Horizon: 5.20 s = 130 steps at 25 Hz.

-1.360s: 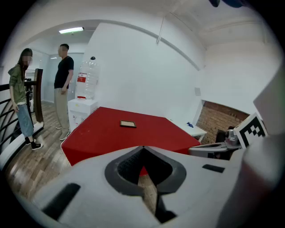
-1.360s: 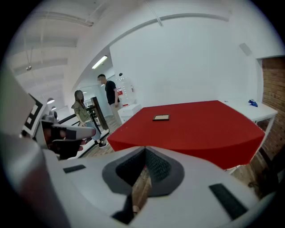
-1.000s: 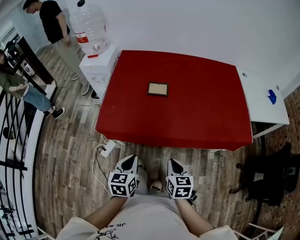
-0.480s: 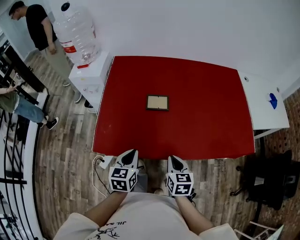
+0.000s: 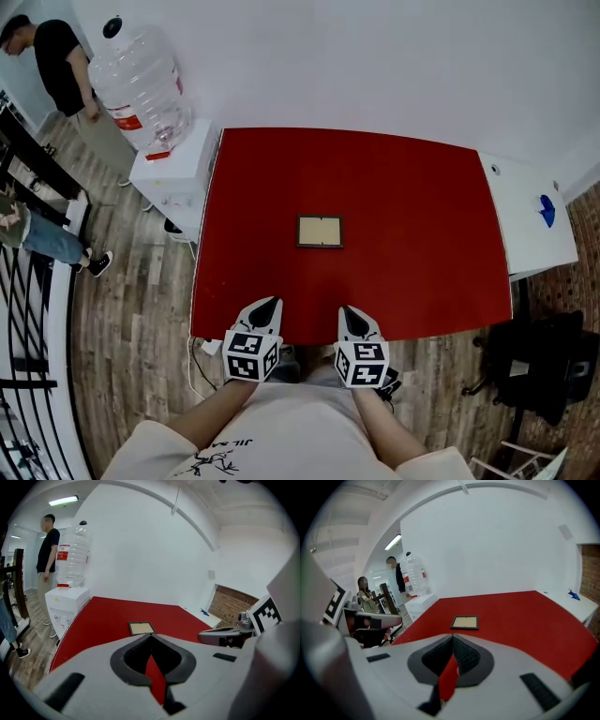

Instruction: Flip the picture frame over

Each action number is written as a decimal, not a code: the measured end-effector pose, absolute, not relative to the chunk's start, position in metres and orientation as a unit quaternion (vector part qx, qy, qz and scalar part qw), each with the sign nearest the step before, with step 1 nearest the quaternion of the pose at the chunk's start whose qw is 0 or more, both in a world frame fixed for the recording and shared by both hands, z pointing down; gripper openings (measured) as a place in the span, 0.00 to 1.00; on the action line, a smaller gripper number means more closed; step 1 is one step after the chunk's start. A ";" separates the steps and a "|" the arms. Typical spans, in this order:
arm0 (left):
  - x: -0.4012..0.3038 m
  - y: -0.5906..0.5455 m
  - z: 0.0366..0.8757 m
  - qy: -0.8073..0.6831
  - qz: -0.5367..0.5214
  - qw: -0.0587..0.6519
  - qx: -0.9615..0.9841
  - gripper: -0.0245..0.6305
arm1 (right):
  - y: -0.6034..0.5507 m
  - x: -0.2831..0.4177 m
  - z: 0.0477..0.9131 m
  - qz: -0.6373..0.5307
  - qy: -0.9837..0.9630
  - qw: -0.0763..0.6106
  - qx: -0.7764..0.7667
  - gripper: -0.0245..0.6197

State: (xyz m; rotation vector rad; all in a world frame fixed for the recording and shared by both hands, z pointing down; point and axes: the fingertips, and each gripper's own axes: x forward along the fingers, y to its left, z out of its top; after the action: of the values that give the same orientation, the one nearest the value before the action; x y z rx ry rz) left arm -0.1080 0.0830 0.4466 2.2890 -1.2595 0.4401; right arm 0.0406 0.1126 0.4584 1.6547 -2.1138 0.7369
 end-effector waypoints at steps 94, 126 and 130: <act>-0.157 -0.076 0.573 -0.511 0.202 0.317 0.773 0.05 | -0.146 -0.054 0.598 0.402 -0.684 0.234 0.562 0.10; -0.090 -0.082 0.563 -0.447 0.195 0.290 0.823 0.05 | -0.143 -0.014 0.508 0.642 -0.657 -0.249 0.307 0.10; -0.072 -0.081 0.566 -0.415 0.192 0.290 0.840 0.05 | -0.139 -0.005 0.509 0.638 -0.663 -0.252 0.299 0.10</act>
State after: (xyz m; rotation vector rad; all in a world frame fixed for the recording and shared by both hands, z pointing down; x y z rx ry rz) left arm -0.0719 -0.0812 0.5659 2.2417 -1.1081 0.5116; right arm -0.0049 -0.1389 0.5089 1.1267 -2.5033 2.4084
